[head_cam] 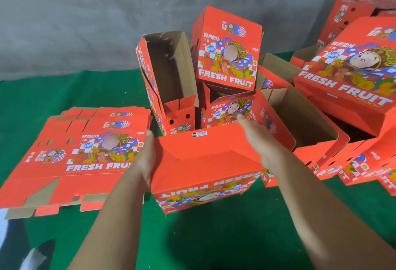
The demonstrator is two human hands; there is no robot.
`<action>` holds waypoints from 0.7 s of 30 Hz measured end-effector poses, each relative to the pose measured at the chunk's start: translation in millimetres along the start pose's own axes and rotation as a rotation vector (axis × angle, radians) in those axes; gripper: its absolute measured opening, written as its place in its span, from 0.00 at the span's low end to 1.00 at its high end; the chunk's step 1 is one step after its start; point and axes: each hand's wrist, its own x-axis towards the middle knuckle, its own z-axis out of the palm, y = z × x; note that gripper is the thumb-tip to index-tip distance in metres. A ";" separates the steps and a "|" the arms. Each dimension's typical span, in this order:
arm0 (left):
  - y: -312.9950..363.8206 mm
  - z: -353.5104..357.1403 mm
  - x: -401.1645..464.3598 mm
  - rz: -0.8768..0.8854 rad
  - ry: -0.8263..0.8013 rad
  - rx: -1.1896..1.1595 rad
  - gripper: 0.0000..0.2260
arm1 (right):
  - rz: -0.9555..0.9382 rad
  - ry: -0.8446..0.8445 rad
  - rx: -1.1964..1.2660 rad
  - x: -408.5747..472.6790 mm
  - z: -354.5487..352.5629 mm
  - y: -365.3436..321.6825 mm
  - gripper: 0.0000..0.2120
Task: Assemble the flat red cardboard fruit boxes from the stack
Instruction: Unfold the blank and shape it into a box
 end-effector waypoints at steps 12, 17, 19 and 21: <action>2.7 32.9 -60.6 0.251 -0.213 -0.235 0.13 | 0.142 -0.287 0.711 -30.3 -82.4 0.7 0.21; 4.9 19.4 -43.7 0.435 -0.386 -0.082 0.30 | 0.251 -0.555 0.766 -38.1 -90.2 24.4 0.27; 0.5 17.7 -40.9 0.432 -0.393 -0.061 0.31 | 0.232 -0.519 0.768 -41.2 -86.7 32.1 0.24; -2.9 20.3 -34.9 0.477 -0.359 0.009 0.25 | 0.113 -0.386 0.814 -38.5 -85.5 37.0 0.22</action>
